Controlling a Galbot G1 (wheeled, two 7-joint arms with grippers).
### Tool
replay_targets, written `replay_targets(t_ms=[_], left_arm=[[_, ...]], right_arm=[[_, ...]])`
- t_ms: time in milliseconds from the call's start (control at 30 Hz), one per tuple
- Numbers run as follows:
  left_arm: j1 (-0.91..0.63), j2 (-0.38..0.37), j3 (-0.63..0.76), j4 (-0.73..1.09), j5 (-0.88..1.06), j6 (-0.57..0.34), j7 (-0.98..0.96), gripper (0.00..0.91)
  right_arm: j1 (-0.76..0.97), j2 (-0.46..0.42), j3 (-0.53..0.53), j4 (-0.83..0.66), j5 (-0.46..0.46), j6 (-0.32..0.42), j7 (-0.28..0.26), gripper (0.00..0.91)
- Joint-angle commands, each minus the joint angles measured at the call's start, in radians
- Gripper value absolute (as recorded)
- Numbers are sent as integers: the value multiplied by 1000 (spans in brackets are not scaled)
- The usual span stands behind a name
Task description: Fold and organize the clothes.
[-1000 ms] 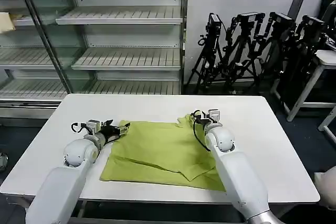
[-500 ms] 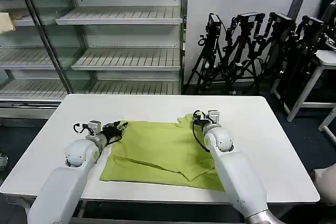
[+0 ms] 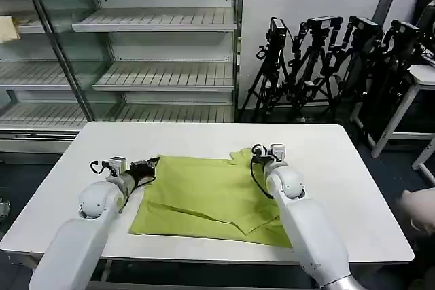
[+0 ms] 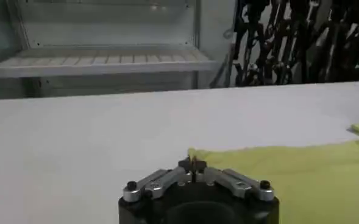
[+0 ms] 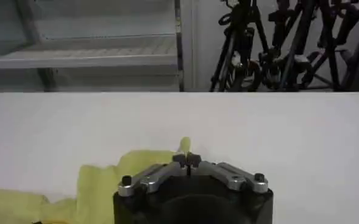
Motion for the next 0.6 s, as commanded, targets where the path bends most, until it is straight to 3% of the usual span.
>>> replay_targets(t_ms=[33,600], left_arm=[[111,8,-67,-142,-56,-26,-5,20],[330,42,-185,-357,-96,-15,6,20]], right_arm=[[-112,-98,15,255,51,0,5,0],[-353,-173,77,494,78,0,-3,0]])
